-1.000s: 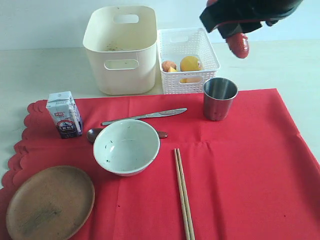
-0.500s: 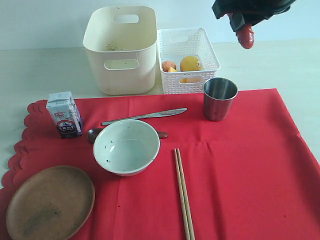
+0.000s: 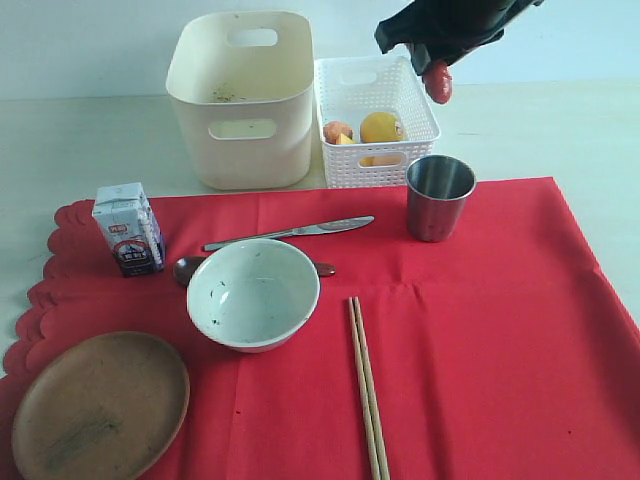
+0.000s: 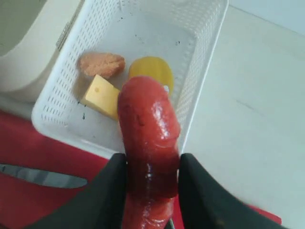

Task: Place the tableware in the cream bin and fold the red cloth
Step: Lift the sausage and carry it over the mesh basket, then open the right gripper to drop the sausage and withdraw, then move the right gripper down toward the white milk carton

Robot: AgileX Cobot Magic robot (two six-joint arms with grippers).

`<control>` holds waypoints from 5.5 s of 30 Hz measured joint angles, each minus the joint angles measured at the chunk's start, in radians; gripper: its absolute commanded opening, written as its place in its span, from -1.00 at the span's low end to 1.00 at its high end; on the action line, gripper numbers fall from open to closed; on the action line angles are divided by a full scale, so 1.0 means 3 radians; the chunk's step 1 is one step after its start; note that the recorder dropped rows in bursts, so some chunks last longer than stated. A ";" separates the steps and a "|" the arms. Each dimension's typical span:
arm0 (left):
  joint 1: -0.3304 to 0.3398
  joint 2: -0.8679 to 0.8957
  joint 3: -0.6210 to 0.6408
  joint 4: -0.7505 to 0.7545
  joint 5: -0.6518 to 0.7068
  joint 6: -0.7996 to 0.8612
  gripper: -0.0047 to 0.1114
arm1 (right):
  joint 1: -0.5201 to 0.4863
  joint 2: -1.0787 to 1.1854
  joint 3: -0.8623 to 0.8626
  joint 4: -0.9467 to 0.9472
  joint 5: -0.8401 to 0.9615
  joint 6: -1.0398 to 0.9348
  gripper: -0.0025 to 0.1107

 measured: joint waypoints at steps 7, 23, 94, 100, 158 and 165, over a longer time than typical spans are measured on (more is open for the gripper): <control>0.0000 0.0000 0.0000 0.0000 0.0000 0.0000 -0.92 | 0.0000 0.0426 -0.0396 0.0018 -0.0175 0.0000 -0.85; 0.0000 0.0000 0.0000 0.0000 0.0000 0.0000 -0.92 | 0.0000 0.1387 -0.1154 0.0177 -0.0572 -0.0119 -0.85; 0.0000 0.0000 0.0000 0.0000 0.0000 0.0000 -0.92 | 0.0547 -0.0068 -0.1181 0.1374 0.1186 -0.0196 0.15; 0.0000 0.0000 0.0000 0.0000 0.0000 0.0000 -0.92 | 0.1127 -0.0068 -0.1181 0.1380 0.1186 -0.0210 0.15; 0.0000 0.0000 0.0000 0.0000 0.0000 0.0000 -0.92 | 0.1769 0.1310 -0.1181 0.0691 -0.0310 0.0475 0.68; 0.0000 0.0000 0.0000 0.0000 0.0000 0.0000 -0.92 | 0.1887 0.1453 -0.1181 0.0502 -0.0511 0.0607 0.68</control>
